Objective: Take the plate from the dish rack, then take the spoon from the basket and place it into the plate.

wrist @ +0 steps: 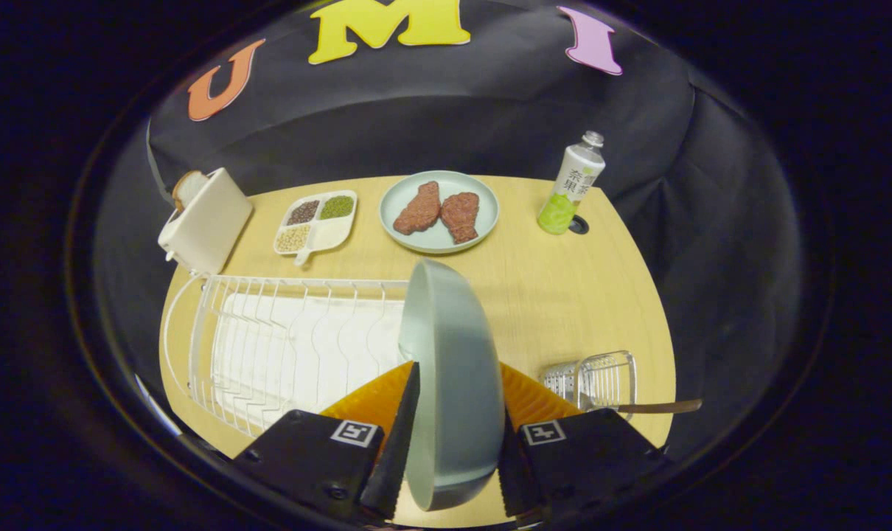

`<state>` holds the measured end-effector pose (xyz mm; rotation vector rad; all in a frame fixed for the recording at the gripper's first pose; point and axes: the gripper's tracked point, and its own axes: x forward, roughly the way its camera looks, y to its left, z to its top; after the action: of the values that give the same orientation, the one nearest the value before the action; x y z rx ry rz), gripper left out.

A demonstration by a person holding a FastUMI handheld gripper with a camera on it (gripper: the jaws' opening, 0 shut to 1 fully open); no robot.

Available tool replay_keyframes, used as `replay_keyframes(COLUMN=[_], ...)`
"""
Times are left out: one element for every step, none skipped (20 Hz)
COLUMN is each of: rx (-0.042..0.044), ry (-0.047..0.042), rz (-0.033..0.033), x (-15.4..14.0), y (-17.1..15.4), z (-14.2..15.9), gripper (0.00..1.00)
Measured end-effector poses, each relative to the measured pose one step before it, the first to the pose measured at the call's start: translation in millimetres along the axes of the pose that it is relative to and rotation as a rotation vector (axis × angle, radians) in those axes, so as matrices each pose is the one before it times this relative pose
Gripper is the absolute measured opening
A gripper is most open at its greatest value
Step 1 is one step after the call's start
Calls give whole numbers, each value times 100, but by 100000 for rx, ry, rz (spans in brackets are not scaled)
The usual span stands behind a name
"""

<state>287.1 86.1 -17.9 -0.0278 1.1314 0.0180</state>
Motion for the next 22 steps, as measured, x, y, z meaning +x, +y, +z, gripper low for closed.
replay_keyframes(rx=[2129,741,119,433,532,267,216,136,-170,-686,194,763,383,146,-315,285,1317,1643,1624,519,1345,1568], ry=[425,932,270,-344,-317,-116,-736,-637,-1477,-1576,-1730,-1084,-1140,-1404,-1061,-940,-797,-809,-1044,36,-626,181], rz=[-2416,-903,-911,-1465,-1514,-1953,-1722,-2011,-2759,-952,307,2506,3064,3047,5288,6868,6769,6192,5822,4915,4734,5019], x=[-125,-198,-305,-214,-349,-525,-472,-357,-565,-573,-814,-786,-853,-712,-798,-808,-899,-605,-681,-410,-235,-65], y=[-224,143,82,-111,-49,-141,-114,-129,-417,-143,-45,390,445,130,635,899,731,471,402,202,208,175], z=[-105,-201,-80,13,31,-2,159,127,286,246,331,3,-175,-374,-616,-823,-1021,-1264,-1498,-1854,-1936,-2209], gripper=[51,45,38,38,38,37,37,37,37,37,37,37,36,36,36,36,36,36,36,36,36,36])
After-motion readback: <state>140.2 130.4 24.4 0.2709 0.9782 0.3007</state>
